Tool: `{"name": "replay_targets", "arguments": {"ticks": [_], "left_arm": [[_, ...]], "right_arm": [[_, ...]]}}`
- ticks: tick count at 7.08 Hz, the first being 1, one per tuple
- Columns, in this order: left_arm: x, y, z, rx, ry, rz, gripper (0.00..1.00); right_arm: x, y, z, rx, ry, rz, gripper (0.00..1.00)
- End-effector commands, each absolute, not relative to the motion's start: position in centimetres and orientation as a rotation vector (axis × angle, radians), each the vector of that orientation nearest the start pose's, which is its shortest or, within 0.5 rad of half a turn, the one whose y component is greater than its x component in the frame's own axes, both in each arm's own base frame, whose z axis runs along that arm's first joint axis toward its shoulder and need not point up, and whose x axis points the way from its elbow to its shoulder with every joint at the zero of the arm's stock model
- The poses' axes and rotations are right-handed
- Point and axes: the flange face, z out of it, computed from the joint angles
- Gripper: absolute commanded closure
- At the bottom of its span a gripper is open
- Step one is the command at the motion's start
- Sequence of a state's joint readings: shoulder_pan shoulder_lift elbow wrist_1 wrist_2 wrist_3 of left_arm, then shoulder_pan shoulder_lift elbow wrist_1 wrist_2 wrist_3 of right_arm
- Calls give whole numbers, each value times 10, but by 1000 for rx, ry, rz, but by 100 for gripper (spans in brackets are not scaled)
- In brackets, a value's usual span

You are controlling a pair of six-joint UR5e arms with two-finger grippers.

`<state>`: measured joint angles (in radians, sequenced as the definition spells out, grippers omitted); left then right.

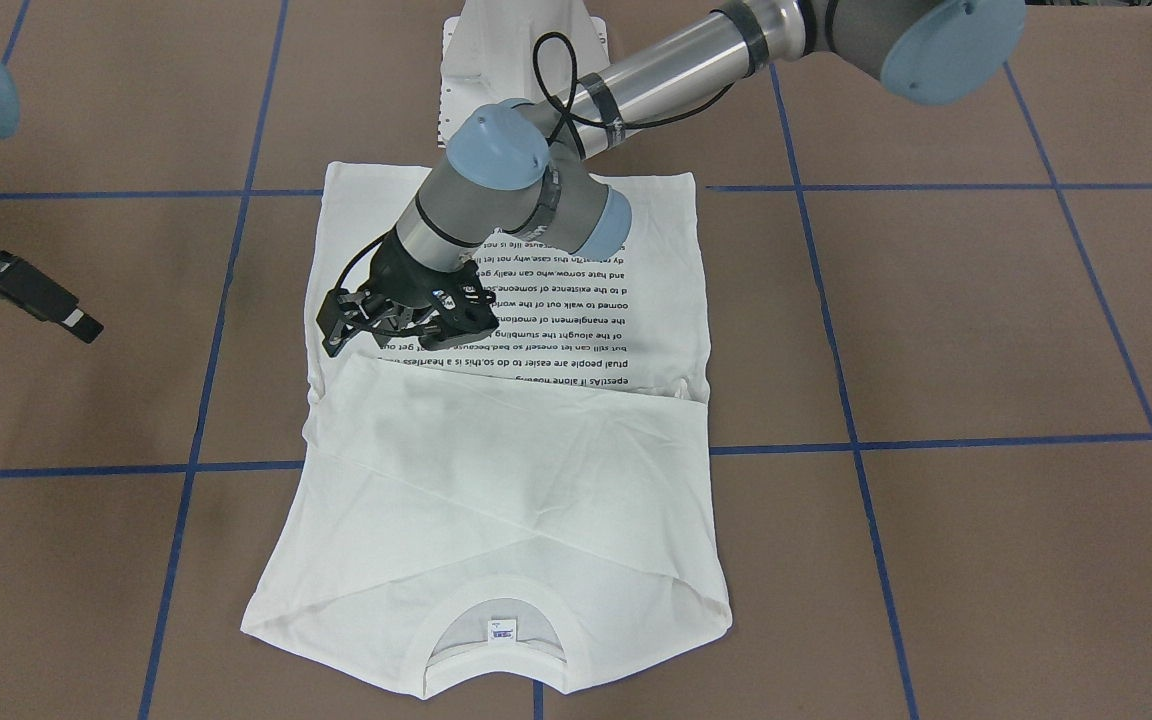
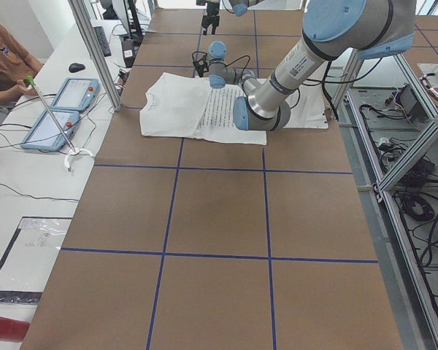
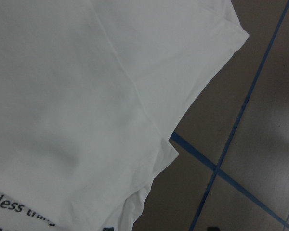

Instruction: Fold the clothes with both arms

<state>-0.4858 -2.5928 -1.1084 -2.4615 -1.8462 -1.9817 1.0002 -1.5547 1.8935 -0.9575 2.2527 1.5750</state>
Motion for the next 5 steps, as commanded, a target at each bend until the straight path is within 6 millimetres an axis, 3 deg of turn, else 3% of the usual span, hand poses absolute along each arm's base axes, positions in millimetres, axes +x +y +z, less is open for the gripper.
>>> {"name": "replay_targets", "arguments": {"ticks": [1, 2, 3, 4, 5], "left_arm": [[576, -457, 138, -81, 1500, -459, 32], [533, -443, 158, -26, 1497, -423, 27], [502, -429, 163, -11, 1453, -420, 20], [478, -416, 169, 13, 1439, -407, 21], [479, -417, 171, 14, 1435, -410, 20]], "right_arm": [[-274, -387, 391, -159, -1107, 578, 0], [-299, -349, 377, -200, -1109, 600, 0], [-337, -306, 364, -189, -1108, 635, 1], [-376, -255, 362, -167, -1092, 691, 2], [-398, -211, 377, -129, -1064, 728, 2]]}}
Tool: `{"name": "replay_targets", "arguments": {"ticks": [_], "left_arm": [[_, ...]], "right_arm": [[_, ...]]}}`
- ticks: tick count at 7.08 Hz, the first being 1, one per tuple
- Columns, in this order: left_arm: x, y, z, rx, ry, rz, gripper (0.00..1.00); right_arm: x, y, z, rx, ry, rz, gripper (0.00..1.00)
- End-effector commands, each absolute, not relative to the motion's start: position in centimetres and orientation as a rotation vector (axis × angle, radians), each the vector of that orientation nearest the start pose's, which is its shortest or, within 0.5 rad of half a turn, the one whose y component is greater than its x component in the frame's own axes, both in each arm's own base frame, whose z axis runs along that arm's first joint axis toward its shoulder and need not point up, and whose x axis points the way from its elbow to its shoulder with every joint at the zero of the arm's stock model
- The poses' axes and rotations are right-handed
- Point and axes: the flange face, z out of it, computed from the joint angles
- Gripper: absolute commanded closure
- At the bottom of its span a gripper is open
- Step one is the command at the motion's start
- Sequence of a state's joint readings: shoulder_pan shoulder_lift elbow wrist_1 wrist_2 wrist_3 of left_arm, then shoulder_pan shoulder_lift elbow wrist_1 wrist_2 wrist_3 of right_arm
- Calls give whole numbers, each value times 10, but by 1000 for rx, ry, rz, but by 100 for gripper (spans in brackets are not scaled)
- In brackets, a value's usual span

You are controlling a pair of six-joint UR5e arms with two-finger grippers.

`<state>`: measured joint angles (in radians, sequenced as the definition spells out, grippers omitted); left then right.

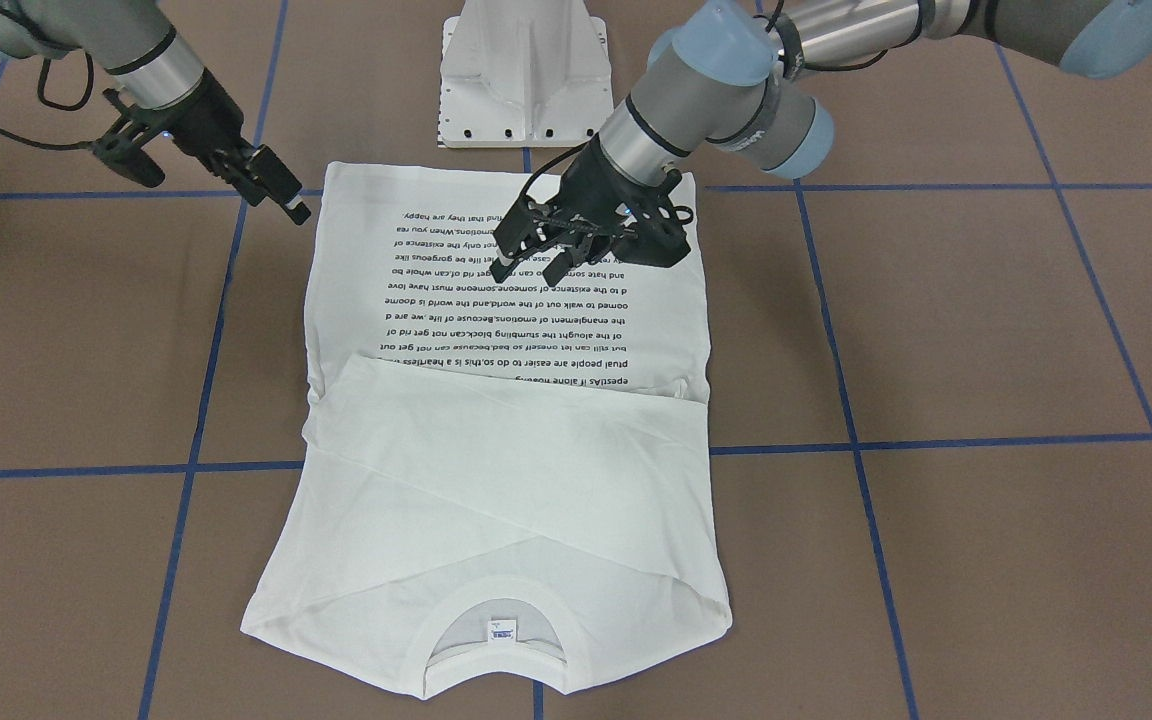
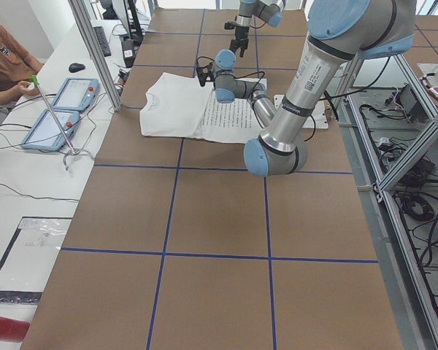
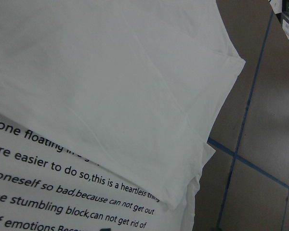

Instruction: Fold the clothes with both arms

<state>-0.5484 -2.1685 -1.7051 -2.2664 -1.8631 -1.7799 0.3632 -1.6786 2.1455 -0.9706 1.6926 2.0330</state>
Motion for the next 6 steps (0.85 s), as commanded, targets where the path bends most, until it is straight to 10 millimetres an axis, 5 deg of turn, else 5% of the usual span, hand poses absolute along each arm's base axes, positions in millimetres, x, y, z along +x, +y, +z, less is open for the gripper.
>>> {"name": "replay_targets", "arguments": {"ticks": [1, 4, 6], "left_arm": [[478, -416, 170, 15, 1436, -410, 20], [478, -416, 172, 15, 1433, -414, 20], [477, -417, 181, 29, 1420, -433, 20]], "right_arm": [[-411, -182, 382, -115, -1030, 739, 3], [-434, -135, 392, -123, -951, 760, 8], [-439, -127, 401, -119, -932, 746, 12]]}}
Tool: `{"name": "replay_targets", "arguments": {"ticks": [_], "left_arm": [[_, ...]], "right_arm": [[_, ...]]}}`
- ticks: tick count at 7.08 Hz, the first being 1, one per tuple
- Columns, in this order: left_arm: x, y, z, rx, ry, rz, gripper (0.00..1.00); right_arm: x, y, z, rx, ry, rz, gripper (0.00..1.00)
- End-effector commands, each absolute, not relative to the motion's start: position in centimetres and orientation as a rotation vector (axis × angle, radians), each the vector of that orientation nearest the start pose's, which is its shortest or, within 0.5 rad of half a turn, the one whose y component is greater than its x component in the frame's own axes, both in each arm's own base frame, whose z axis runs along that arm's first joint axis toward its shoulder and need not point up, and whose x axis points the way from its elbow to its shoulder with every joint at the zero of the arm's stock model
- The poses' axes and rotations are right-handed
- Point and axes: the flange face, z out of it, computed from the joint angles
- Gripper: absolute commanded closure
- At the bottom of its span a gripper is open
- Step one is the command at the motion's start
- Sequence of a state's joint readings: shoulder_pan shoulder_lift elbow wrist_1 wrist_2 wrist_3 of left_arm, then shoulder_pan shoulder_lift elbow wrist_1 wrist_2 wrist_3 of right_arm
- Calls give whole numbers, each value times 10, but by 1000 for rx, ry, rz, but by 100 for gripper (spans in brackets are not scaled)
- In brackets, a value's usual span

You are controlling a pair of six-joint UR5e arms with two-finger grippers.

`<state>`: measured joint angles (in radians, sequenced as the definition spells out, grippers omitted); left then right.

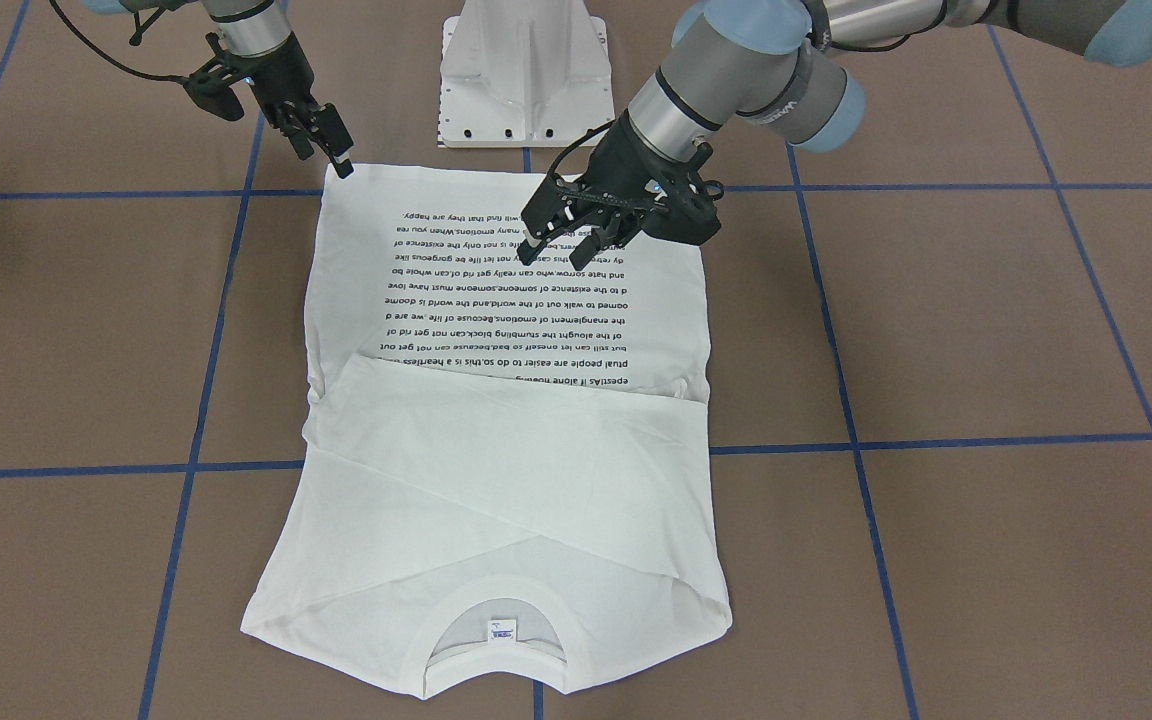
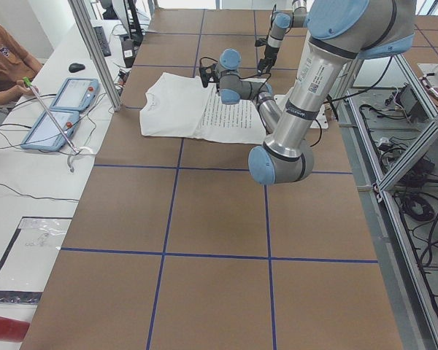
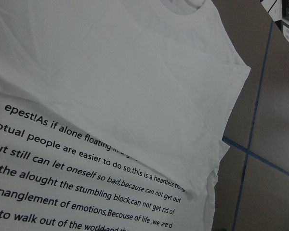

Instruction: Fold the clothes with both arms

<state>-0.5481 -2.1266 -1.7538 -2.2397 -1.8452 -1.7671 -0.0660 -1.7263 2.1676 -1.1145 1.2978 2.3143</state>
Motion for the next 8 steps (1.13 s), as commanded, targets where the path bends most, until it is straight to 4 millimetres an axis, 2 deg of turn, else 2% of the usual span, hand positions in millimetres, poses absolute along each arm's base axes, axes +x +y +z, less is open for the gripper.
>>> {"name": "replay_targets", "arguments": {"ticks": [1, 7, 8], "left_arm": [[477, -417, 182, 29, 1418, -433, 20], [476, -419, 183, 32, 1417, -437, 20], [476, -419, 184, 31, 1416, -438, 20]], "right_arm": [[-441, -126, 406, -115, -922, 746, 14], [-449, -121, 412, -116, -912, 734, 34], [-450, -120, 414, -114, -908, 734, 41]]}}
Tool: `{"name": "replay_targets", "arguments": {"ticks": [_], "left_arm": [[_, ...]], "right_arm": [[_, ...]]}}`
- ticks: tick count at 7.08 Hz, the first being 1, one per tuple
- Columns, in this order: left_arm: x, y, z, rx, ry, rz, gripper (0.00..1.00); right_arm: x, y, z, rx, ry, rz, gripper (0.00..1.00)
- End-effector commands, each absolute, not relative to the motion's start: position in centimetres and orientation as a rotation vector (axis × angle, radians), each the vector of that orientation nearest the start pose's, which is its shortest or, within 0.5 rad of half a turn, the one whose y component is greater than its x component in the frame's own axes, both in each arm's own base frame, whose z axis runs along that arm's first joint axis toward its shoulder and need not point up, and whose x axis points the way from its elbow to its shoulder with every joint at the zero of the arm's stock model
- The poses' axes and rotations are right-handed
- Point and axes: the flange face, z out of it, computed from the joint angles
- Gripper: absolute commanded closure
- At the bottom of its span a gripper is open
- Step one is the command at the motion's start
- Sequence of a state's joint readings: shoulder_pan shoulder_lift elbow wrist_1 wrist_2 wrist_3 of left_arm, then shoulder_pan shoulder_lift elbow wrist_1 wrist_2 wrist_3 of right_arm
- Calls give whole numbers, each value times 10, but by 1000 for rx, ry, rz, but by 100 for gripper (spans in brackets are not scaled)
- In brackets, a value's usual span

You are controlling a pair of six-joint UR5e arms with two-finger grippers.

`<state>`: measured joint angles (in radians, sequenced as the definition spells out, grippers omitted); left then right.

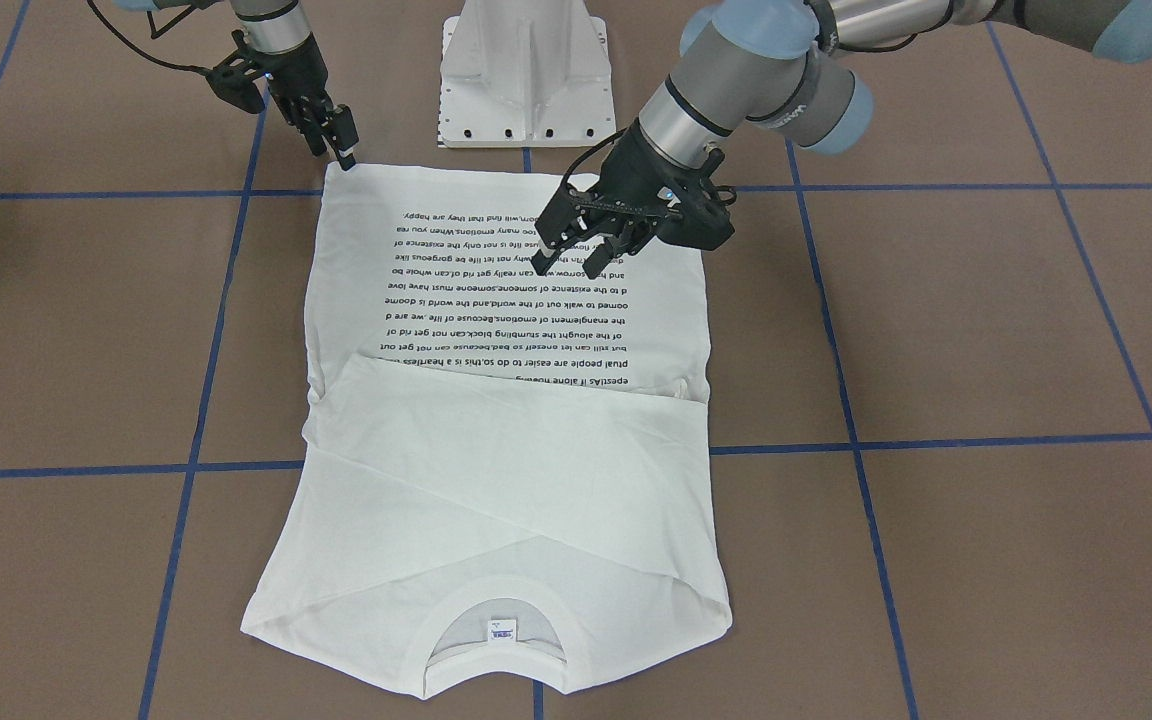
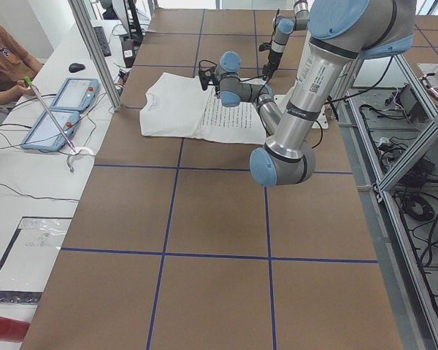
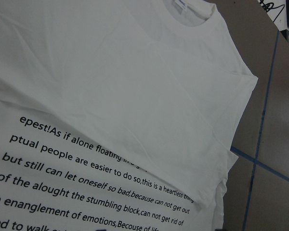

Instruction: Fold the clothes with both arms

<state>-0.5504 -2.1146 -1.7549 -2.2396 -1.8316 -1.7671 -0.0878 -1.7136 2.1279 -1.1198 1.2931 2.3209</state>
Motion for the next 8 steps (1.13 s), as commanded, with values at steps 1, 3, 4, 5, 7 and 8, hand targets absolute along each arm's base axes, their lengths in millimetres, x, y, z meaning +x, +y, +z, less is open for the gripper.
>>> {"name": "replay_targets", "arguments": {"ticks": [1, 3, 4, 5, 7, 8], "left_arm": [[476, -419, 184, 32, 1417, -437, 20], [474, -417, 194, 27, 1404, -443, 20], [466, -413, 198, 29, 1407, -441, 20], [465, -412, 198, 29, 1408, -440, 20], [464, -410, 201, 26, 1404, -442, 20], [464, -410, 202, 26, 1402, -442, 20]], "right_arm": [[-451, -120, 414, -115, -908, 732, 51], [-452, -116, 414, -119, -908, 724, 100], [-451, -116, 413, -120, -910, 724, 100], [-451, -115, 412, -121, -911, 722, 100], [-448, -117, 406, -126, -922, 725, 100], [-447, -117, 404, -127, -925, 725, 100]]}}
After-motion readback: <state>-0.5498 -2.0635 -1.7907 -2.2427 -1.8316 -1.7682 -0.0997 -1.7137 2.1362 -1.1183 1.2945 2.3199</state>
